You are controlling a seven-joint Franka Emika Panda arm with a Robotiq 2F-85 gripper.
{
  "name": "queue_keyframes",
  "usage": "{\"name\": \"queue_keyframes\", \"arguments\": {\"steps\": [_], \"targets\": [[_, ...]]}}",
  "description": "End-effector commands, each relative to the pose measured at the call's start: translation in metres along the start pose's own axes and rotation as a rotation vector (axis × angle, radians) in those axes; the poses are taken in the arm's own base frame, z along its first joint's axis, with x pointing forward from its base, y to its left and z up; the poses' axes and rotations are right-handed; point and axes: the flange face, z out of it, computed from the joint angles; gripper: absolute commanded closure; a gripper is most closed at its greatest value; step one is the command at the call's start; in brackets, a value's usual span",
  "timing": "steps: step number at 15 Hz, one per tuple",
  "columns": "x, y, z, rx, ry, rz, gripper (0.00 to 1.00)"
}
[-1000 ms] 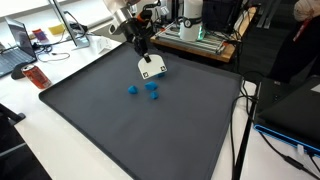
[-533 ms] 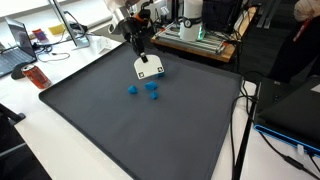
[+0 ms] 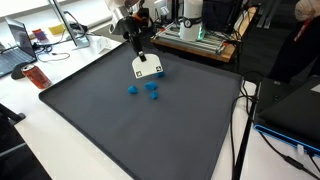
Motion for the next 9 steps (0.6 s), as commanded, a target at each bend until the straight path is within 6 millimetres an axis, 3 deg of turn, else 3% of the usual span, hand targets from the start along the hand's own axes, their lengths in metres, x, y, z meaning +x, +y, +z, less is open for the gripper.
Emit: {"name": "queue_keyframes", "arguments": {"steps": [1, 5, 9], "targets": [[-0.01, 0.0, -0.005, 0.024, 0.027, 0.033, 0.99], [-0.024, -0.009, -0.007, -0.042, 0.074, 0.054, 0.99], [-0.044, -0.031, -0.011, -0.16, 0.169, 0.074, 0.99]]}}
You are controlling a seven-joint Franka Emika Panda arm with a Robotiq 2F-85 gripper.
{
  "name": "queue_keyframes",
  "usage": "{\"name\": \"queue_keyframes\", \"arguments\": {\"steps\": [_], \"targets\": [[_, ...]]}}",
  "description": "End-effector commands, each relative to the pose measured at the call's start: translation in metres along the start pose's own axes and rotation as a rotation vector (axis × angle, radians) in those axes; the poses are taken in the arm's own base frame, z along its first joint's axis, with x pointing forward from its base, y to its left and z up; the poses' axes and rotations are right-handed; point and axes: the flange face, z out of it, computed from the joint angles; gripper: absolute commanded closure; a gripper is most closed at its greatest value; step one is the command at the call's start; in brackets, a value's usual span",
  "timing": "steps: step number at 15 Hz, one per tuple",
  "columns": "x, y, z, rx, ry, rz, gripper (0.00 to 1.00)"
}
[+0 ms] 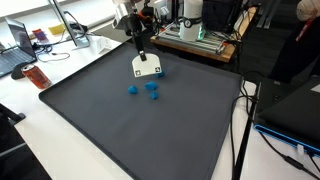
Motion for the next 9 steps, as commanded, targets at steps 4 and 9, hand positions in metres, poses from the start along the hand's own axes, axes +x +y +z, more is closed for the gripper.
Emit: {"name": "queue_keyframes", "arguments": {"steps": [4, 9], "targets": [[-0.047, -0.043, -0.014, -0.161, 0.164, 0.042, 0.99], [-0.069, -0.057, 0.009, -0.352, 0.237, 0.022, 0.99]]}}
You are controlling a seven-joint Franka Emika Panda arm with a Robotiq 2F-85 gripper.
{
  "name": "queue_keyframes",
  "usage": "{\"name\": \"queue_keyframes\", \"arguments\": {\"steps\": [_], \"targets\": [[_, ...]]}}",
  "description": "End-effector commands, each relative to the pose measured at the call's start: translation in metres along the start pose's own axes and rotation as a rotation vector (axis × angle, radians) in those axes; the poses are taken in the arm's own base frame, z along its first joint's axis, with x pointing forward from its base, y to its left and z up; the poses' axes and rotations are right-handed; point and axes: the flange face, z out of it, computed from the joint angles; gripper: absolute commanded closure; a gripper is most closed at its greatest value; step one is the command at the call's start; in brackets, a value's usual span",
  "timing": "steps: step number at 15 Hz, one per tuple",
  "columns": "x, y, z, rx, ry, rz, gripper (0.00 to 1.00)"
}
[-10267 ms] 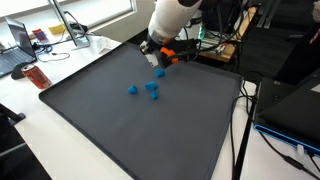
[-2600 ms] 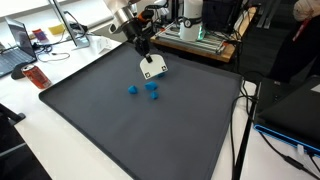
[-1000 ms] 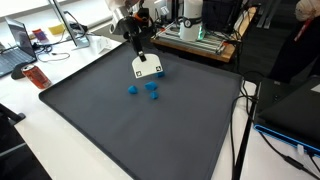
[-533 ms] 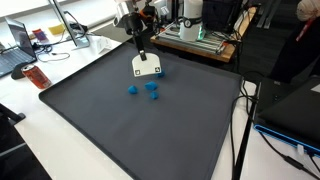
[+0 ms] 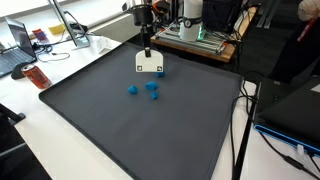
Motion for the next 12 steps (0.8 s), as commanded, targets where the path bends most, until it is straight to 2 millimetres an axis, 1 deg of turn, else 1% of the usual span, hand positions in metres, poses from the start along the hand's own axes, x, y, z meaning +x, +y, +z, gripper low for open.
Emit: {"name": "queue_keyframes", "arguments": {"steps": [1, 3, 6, 8, 10, 12], "targets": [[-0.024, 0.0, 0.01, -0.125, 0.062, -0.013, 0.99], [-0.036, 0.005, 0.02, -0.187, 0.08, -0.023, 0.99], [-0.053, 0.005, 0.02, -0.246, 0.086, -0.025, 0.99], [-0.061, -0.005, 0.01, -0.27, 0.103, -0.043, 0.99], [-0.066, -0.025, -0.005, -0.291, 0.134, -0.065, 0.99], [-0.075, -0.044, -0.016, -0.285, 0.12, -0.059, 0.99]]}}
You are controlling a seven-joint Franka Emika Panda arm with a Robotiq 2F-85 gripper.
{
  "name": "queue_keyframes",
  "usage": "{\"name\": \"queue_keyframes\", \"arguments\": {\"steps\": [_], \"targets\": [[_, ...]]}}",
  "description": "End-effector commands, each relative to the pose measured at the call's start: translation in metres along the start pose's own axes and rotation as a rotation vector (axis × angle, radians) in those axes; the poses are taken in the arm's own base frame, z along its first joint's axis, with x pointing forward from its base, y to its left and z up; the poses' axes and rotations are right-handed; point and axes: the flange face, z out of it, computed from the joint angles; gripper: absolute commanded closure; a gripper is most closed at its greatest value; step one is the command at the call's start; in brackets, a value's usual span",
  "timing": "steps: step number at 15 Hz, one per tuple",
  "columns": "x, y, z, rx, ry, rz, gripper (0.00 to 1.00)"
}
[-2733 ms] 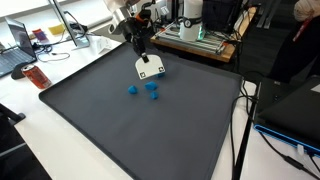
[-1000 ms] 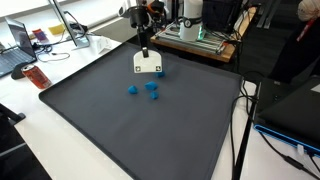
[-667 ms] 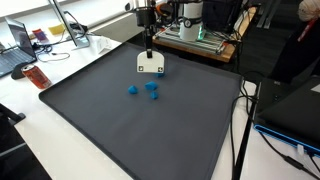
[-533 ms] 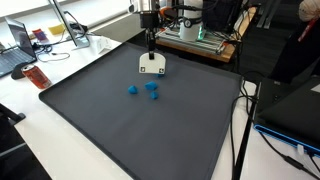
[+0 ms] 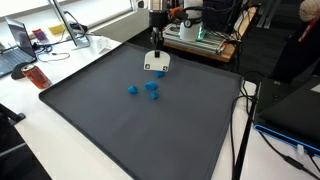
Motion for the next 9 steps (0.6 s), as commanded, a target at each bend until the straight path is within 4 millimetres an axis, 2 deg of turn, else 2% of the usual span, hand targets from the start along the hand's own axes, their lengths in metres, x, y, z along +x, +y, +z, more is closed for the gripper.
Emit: {"name": "queue_keyframes", "arguments": {"steps": [1, 5, 9], "targets": [[-0.013, -0.02, -0.042, 0.011, -0.008, 0.016, 0.99], [-0.029, -0.039, -0.071, -0.001, -0.013, 0.004, 0.99], [-0.042, -0.056, -0.088, -0.062, -0.023, -0.018, 0.99]]}}
